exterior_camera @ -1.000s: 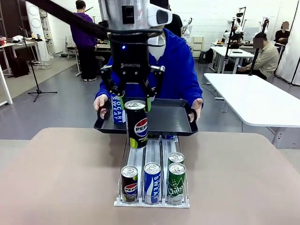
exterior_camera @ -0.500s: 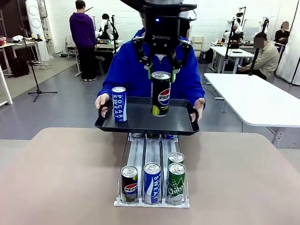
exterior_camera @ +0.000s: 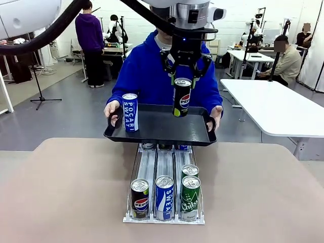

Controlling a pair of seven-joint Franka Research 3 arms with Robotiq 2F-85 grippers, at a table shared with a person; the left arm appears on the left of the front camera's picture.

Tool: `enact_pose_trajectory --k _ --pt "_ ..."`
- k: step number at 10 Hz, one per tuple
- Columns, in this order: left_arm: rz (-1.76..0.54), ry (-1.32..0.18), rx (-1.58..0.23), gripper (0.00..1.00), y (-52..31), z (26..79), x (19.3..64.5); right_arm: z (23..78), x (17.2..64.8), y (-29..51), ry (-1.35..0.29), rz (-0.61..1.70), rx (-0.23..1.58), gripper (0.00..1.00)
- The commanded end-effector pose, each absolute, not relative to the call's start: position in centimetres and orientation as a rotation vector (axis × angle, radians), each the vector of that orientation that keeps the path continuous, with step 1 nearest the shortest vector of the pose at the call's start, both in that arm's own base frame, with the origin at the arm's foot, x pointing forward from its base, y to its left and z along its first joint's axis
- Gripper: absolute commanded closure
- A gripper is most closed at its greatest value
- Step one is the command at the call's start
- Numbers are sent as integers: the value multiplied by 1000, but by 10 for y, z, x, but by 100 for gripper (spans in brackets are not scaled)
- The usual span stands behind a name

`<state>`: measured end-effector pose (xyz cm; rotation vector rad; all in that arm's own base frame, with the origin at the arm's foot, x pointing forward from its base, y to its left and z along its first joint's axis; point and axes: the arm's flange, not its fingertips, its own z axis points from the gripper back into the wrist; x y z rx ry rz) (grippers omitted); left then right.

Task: Retrieve and hand over the desired beverage to the person.
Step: Place the picked can on the Handle tray extended by the person.

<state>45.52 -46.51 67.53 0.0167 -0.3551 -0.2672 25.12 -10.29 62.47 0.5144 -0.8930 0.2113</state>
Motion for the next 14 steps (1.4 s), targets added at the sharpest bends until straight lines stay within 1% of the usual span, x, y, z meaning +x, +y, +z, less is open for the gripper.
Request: enact_pose_trajectory --k 1,3,4,10,14 --pt "-248 -373 -24 42 -457 679 468 622 254 -102 -896 222 538 0" --pt "-207 -324 -42 42 -453 672 478 622 254 -102 -896 222 538 0" --pt "-237 -363 0 42 -454 672 475 622 254 -102 -896 222 538 0" --pt "-237 -347 -6 42 -456 666 476 622 254 -102 -896 222 538 0" --pt "-220 -276 18 42 -467 648 523 622 254 -102 -896 222 538 0"
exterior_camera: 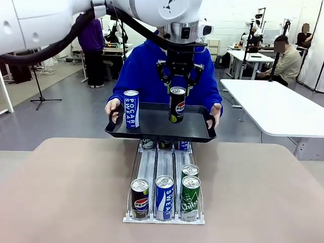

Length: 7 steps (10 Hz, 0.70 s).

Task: Retrieve and hand over the desired beverage to the person.
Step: Place the picked can on the Handle tray extended by the person.

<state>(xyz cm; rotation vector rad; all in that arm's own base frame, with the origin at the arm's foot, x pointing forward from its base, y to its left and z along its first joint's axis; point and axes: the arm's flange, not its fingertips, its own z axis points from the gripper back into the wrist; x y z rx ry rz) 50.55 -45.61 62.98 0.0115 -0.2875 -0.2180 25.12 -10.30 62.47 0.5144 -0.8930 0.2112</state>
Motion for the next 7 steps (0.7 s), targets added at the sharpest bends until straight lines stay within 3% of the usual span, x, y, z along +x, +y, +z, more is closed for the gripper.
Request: enact_pose_trajectory --k 1,7 --pt "-207 -264 21 42 -469 648 533 622 254 -102 -896 222 538 0" --pt "-175 -149 11 42 -470 630 561 622 254 -102 -896 222 538 0"
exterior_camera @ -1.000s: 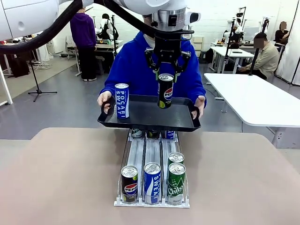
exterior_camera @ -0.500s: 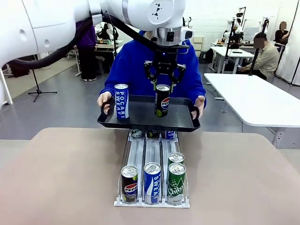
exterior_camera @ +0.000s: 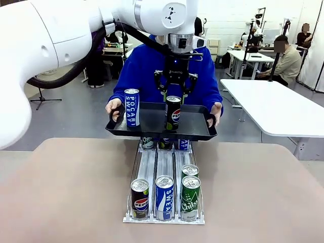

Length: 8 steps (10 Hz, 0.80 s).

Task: Retrieve and hand over the desired beverage to the person.
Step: Place the picked can on the Handle tray extended by the person.

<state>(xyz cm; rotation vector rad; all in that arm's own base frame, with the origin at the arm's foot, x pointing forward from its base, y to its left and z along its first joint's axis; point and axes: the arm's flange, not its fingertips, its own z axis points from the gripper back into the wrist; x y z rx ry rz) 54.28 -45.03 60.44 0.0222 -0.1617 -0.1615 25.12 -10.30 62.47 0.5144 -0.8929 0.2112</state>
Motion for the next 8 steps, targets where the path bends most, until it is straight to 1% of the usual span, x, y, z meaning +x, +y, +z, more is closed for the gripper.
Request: enact_pose_trajectory --k 1,4,5,6,7,8 --pt "-175 -141 18 42 -470 624 562 622 254 -102 -896 222 538 0" --pt "-178 -128 22 42 -468 617 564 622 254 -102 -896 222 538 0" --pt "-179 -126 25 38 -469 617 564 622 254 -102 -896 222 538 0" --pt "-178 -119 28 38 -469 615 565 622 254 -102 -896 222 538 0" --pt "-185 -118 27 0 -469 615 565 622 254 -102 -896 222 538 0" --pt "-186 -121 25 0 -469 616 565 622 254 -102 -896 222 538 0"
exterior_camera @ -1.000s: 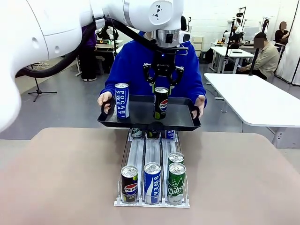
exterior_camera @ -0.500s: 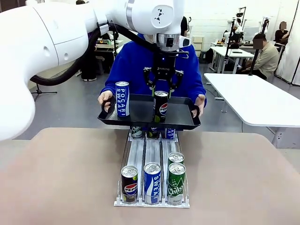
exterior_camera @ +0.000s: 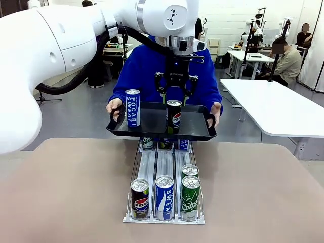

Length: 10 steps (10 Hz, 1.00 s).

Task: Retrieve and hand over the desired beverage to the person.
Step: Place the picked can on the Handle tray extended by the person.

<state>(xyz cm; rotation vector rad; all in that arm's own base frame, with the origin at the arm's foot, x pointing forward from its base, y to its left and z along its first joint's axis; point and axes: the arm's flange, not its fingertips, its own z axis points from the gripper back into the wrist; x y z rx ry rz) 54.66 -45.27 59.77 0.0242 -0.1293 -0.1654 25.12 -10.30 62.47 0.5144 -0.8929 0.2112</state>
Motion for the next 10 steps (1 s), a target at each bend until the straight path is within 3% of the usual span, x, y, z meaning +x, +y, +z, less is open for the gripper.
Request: enact_pose_trajectory --k 1,6,10 --pt "-188 -124 27 0 -468 616 564 622 254 -102 -896 222 538 0" --pt "-194 -138 24 0 -463 625 558 622 254 -102 -896 222 538 0" --pt "-328 -321 -61 0 -378 648 467 622 254 -102 -896 222 538 0"
